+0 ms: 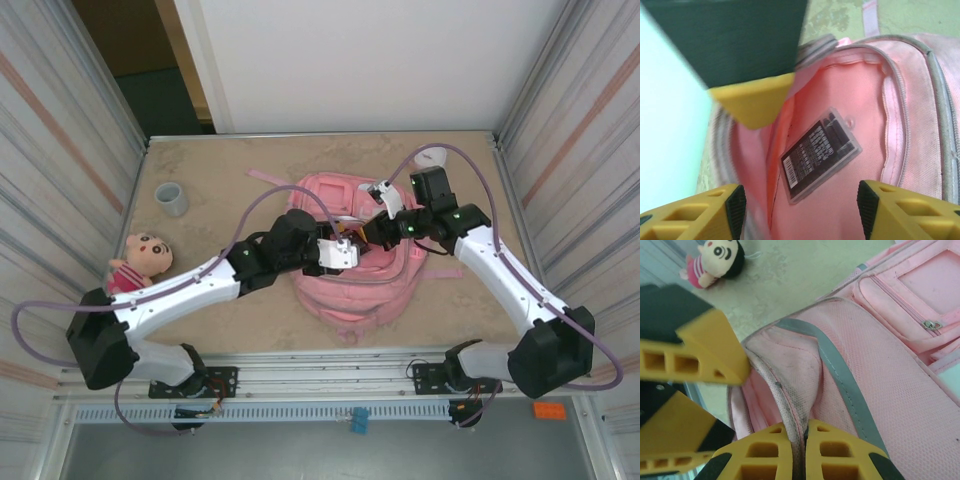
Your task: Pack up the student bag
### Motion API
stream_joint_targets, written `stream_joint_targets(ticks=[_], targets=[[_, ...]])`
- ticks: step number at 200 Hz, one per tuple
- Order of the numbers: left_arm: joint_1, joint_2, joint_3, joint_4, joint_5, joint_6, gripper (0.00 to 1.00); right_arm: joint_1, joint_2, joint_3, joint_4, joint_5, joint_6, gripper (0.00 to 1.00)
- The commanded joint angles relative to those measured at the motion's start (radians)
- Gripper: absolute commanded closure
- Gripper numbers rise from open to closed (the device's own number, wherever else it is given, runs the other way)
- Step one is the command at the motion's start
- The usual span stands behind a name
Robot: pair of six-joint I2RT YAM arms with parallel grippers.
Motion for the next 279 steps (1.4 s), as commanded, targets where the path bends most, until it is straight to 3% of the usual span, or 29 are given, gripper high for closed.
stream_joint_targets(ticks=[1, 30, 66, 109, 130, 160, 189, 214, 235, 279], targets=[[0.026, -0.083, -0.025, 0.050, -0.039, -0.207, 0.34, 0.027, -0.096, -0.006, 0.004, -0.090, -0.164, 0.95], [0.099, -0.183, -0.072, 0.047, 0.036, -0.449, 0.30, 0.089, -0.127, -0.057, -0.102, -0.010, -0.431, 0.96], [0.163, -0.296, -0.216, 0.108, -0.013, -0.671, 0.29, 0.131, -0.071, -0.117, -0.183, 0.091, -0.607, 0.95], [0.237, -0.331, -0.348, 0.082, 0.053, -0.755, 0.26, 0.220, -0.014, -0.204, -0.196, 0.228, -0.788, 0.89], [0.300, -0.321, -0.371, 0.049, 0.177, -0.768, 0.26, 0.264, 0.004, -0.222, -0.203, 0.285, -0.809, 0.76], [0.355, -0.324, -0.359, -0.044, 0.396, -0.614, 0.24, 0.252, -0.051, -0.183, -0.238, 0.215, -0.777, 0.59], [0.454, -0.332, -0.339, -0.117, 0.604, -0.394, 0.26, 0.224, -0.150, -0.094, -0.333, 0.178, -0.741, 0.52], [0.460, -0.295, -0.301, -0.228, 0.669, -0.112, 0.27, 0.271, -0.199, -0.065, -0.411, 0.293, -0.745, 0.50], [0.459, -0.204, -0.242, -0.317, 0.652, 0.035, 0.27, 0.310, -0.189, -0.060, -0.465, 0.362, -0.727, 0.51], [0.460, -0.020, -0.168, -0.304, 0.678, 0.124, 0.27, 0.320, -0.195, -0.097, -0.352, 0.308, -0.649, 0.51]])
